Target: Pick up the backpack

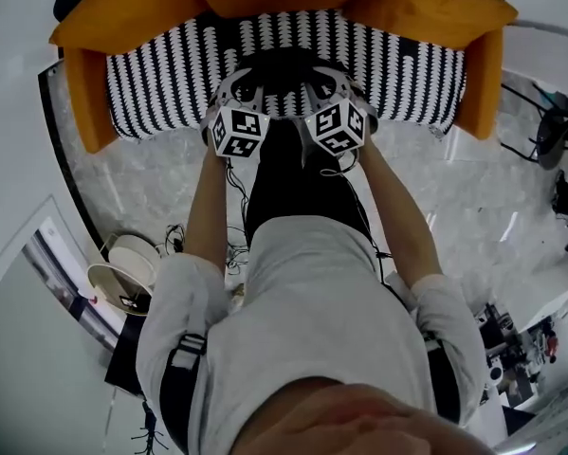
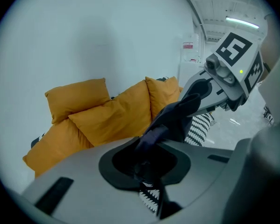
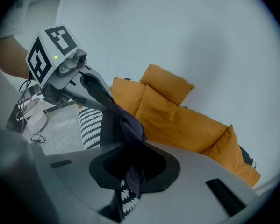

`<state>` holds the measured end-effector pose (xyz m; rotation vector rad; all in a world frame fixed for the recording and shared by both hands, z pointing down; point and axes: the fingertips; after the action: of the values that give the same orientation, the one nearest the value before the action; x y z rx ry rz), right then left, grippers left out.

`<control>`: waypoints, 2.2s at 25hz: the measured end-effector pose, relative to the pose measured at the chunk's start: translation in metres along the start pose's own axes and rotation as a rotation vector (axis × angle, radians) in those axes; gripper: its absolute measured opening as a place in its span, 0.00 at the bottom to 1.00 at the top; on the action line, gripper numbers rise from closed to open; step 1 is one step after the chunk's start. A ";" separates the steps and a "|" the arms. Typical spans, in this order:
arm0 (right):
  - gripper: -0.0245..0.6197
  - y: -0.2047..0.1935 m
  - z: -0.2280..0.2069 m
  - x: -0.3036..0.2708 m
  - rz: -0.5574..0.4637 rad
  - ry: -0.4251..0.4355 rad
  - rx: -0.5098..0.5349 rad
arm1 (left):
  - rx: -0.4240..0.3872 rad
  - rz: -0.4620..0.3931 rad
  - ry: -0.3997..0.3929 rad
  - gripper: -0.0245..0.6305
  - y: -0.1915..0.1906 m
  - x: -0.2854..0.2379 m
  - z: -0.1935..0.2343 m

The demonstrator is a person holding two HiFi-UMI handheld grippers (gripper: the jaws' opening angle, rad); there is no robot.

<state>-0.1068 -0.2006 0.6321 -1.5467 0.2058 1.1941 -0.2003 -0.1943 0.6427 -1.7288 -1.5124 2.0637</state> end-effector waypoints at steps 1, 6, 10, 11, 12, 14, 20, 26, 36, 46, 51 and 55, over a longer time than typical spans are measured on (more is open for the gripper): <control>0.14 -0.003 0.001 0.006 -0.005 -0.003 -0.002 | 0.003 -0.001 0.003 0.12 0.001 0.003 -0.006; 0.14 -0.009 0.009 0.037 -0.036 -0.023 -0.005 | 0.009 -0.020 0.027 0.12 0.011 0.024 -0.028; 0.14 -0.012 0.004 0.059 -0.056 -0.032 0.007 | 0.016 -0.037 0.043 0.12 0.026 0.034 -0.042; 0.14 -0.012 0.002 0.064 -0.059 -0.033 0.013 | 0.012 -0.041 0.046 0.12 0.030 0.036 -0.045; 0.14 -0.010 0.002 0.070 -0.063 -0.036 0.018 | 0.008 -0.044 0.048 0.12 0.034 0.040 -0.047; 0.14 -0.006 0.004 0.081 -0.072 -0.042 0.023 | -0.005 -0.051 0.055 0.12 0.040 0.049 -0.049; 0.14 -0.001 0.009 0.118 -0.110 -0.070 0.034 | -0.019 -0.086 0.084 0.12 0.057 0.079 -0.067; 0.14 0.003 0.011 0.158 -0.160 -0.113 0.071 | -0.045 -0.126 0.126 0.12 0.078 0.107 -0.085; 0.14 0.007 0.008 0.218 -0.221 -0.156 0.043 | -0.072 -0.193 0.158 0.12 0.116 0.145 -0.113; 0.14 -0.002 0.004 0.283 -0.283 -0.199 0.006 | -0.088 -0.253 0.180 0.12 0.151 0.176 -0.157; 0.14 -0.006 0.001 0.322 -0.323 -0.223 -0.016 | -0.082 -0.293 0.173 0.12 0.172 0.194 -0.181; 0.14 -0.010 -0.003 0.348 -0.357 -0.241 -0.047 | -0.058 -0.335 0.164 0.12 0.188 0.206 -0.198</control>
<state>0.0667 -0.0438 0.3737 -1.3932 -0.2497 1.0909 -0.0273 -0.0484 0.3864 -1.4949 -1.6880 1.6896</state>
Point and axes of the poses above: the fingertips, and each gripper's own axes: x backward along the fingers, z to its left, y out of its top
